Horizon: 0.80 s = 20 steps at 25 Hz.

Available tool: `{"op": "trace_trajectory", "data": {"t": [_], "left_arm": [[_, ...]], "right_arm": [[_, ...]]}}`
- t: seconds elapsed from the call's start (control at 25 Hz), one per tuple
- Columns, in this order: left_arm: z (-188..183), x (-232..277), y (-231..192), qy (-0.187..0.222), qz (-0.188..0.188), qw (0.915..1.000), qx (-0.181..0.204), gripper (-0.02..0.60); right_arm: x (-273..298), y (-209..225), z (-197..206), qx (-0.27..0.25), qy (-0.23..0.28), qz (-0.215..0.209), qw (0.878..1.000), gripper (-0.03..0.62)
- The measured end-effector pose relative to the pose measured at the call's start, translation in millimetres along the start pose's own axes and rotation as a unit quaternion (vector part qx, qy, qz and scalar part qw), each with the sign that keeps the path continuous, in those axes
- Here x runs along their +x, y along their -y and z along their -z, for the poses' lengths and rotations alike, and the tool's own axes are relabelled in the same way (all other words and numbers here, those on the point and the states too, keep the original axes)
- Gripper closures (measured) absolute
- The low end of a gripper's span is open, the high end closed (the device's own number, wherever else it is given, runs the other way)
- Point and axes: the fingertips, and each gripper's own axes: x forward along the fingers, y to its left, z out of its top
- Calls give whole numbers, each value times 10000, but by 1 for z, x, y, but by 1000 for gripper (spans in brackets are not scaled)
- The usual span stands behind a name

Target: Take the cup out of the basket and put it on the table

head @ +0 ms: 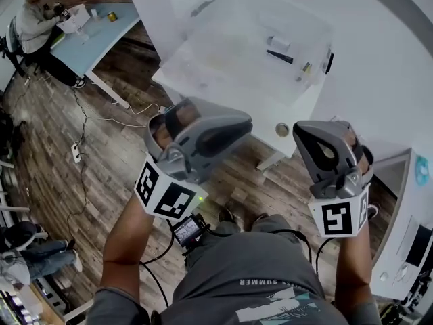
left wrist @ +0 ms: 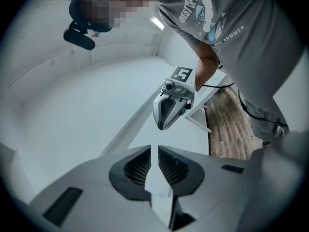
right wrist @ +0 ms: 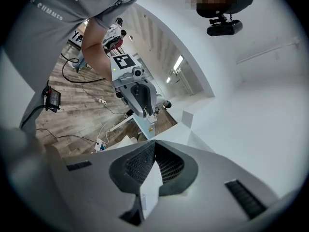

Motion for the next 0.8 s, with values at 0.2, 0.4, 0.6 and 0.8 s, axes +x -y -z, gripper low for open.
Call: {"op": "trace_trajectory", "data": {"t": [0.2, 0.4, 0.6, 0.8], "left_arm": [[24, 14, -9, -81, -24, 9999, -93, 526], [48, 37, -20, -345, -75, 9993, -159, 526], [71, 65, -40, -691, -200, 9972, -198, 526], [93, 102, -52, -965, -307, 9944, -298, 526]], "right_arm": [[20, 11, 19, 57, 24, -53, 10000, 583], [42, 25, 48, 148, 215, -131, 9996, 583], [65, 50, 80, 248, 518, -180, 9982, 583], [78, 69, 120, 342, 709, -309, 9964, 583]]}}
